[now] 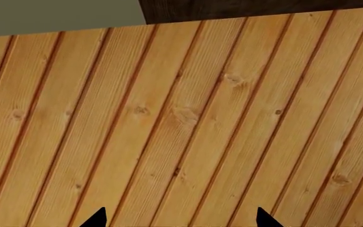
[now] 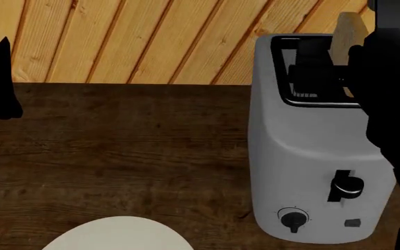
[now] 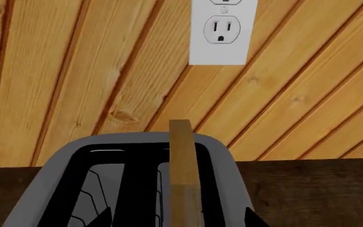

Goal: Place the toasted item on a plate.

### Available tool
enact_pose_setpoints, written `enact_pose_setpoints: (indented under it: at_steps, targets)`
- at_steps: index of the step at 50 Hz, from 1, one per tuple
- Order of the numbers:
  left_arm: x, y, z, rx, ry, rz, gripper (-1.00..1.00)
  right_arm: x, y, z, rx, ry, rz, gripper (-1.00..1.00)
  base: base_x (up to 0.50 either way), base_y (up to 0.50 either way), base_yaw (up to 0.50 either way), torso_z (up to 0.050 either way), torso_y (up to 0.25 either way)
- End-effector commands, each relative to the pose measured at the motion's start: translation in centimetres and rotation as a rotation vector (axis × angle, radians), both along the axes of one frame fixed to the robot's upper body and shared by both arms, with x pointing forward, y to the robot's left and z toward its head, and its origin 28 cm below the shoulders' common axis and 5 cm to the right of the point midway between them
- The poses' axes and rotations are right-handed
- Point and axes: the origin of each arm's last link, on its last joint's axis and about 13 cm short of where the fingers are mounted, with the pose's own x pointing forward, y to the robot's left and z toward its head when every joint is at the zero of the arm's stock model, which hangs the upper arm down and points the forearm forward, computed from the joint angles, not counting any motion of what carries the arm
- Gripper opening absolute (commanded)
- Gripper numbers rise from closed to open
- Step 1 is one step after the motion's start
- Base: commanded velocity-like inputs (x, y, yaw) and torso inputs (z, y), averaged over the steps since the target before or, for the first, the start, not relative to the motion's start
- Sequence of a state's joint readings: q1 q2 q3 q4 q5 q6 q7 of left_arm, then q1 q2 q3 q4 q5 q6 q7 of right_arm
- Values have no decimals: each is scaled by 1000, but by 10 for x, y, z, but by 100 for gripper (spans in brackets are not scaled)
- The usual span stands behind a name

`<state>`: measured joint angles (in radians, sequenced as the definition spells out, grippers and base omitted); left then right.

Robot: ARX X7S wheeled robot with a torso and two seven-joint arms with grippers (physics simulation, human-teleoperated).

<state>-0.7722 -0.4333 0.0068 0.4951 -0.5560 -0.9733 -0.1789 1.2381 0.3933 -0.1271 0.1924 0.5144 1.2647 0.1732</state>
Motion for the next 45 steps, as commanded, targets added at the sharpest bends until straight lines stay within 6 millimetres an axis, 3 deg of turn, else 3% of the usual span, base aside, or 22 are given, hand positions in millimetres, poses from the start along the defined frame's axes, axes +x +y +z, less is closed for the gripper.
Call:
enact_pose_setpoints:
  at_steps: [1,2,13,34,45]
  targets:
    - [0,1,-2,1,5,2,100,3,1,-4,-6,5,3,100,0,0,0,0,0]
    - [0,1,-2,2,5,2,100,3,1,-4,-8,3,1,-100,0,0,0,0,0]
    - [0,0,-2,3,5,0,100,0,3,5,-24,-18,9,-100,0,0,0,0,0]
    - [-1,-4,3,7,-3,-13,100,-18,4,49,-35,-110,27,-100,0,0,0,0,0]
    - [-1,-4,5,7,-8,-12,100,-37,4,75,-3,-186,47,-100,0,0,0,0,0]
